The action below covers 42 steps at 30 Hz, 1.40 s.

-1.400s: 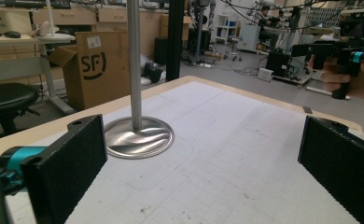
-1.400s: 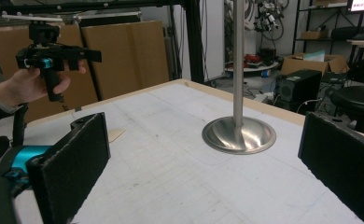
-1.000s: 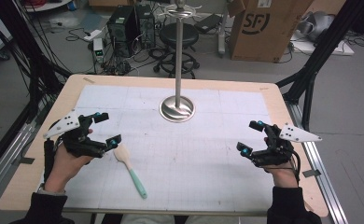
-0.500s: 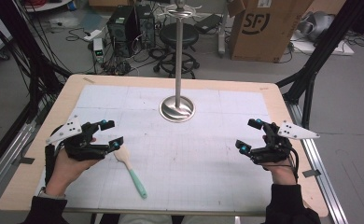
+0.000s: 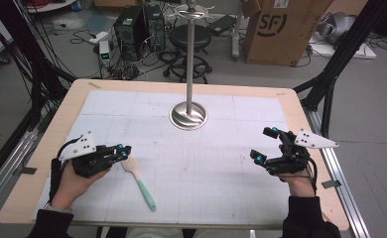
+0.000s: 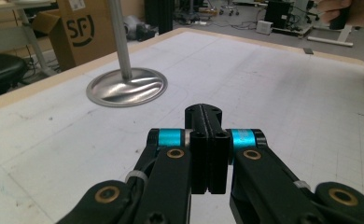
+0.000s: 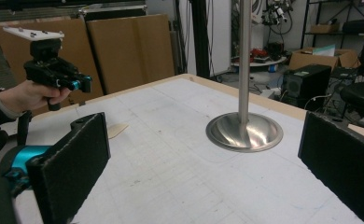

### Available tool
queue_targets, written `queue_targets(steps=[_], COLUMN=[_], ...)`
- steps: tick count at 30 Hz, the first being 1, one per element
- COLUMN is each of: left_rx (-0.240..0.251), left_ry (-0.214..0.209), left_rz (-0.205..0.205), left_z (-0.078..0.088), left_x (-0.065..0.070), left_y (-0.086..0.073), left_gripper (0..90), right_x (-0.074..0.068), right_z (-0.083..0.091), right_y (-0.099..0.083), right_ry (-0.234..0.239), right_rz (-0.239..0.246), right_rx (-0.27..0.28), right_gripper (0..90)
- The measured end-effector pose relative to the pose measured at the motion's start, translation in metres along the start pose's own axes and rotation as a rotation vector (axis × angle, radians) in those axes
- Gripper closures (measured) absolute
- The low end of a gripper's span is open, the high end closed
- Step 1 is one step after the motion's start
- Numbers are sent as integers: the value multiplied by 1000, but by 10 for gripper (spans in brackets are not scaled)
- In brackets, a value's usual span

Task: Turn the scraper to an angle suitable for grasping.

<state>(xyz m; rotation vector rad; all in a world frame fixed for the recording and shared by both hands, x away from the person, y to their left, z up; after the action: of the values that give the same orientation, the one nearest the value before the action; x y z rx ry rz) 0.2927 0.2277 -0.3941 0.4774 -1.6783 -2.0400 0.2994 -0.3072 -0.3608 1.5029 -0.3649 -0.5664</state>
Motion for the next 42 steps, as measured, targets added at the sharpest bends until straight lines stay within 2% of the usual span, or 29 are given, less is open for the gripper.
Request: queue_targets(steps=[4,6,8,13,20,22,24,25,30,32,34,42], left_rx=[-32,-75,-107,-164,-254,-278,-295,-307,-316,-314,-315,-373], left_ry=[16,31,3,-48,-74,-89,-101,-99,-116,-132,-132,-168], left_rz=[53,89,112,80,122,115,134,130,141,152,152,144], left_z=[3,2,1,-3,-10,-11,-11,-11,-12,-13,-16,-22], left_x=[-7,-10,-10,-1,14,20,24,26,29,29,31,36], left_y=[-12,-17,-20,-27,-46,-50,-54,-54,-55,-56,-56,-60], left_gripper=[897,897,897,897,897,897,897,897,897,897,897,897], right_x=[0,0,0,2,1,1,1,1,0,0,0,-1], right_z=[-1,-1,-2,-1,-2,-3,-3,-3,-5,-6,-7,-10], right_y=[0,0,-1,-2,-3,-3,-3,-3,-3,-4,-4,-5], right_ry=[1,2,2,-3,0,-1,-3,-2,3,-3,-10,-3], right_rz=[5,-1,1,-11,-8,-9,-8,-7,-14,-5,2,7], right_rx=[-1,-6,-4,-4,-9,-9,-8,-5,-12,-18,-30,-43], right_gripper=[9,9,9,9,9,9,9,9,9,9,9,9])
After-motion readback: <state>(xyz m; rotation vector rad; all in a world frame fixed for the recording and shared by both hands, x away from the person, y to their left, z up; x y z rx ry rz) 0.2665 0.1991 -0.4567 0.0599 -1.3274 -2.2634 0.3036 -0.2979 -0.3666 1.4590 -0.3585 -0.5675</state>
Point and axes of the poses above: each handheld gripper's, and its own axes: z roughly backward along the jaws, y roughly out of its top, x roughly to its right, the point moved 1 cm from there along -z, roughly forward along the jaws, and after that the axes turned 4 degrees about x, right-handed, at the moved point
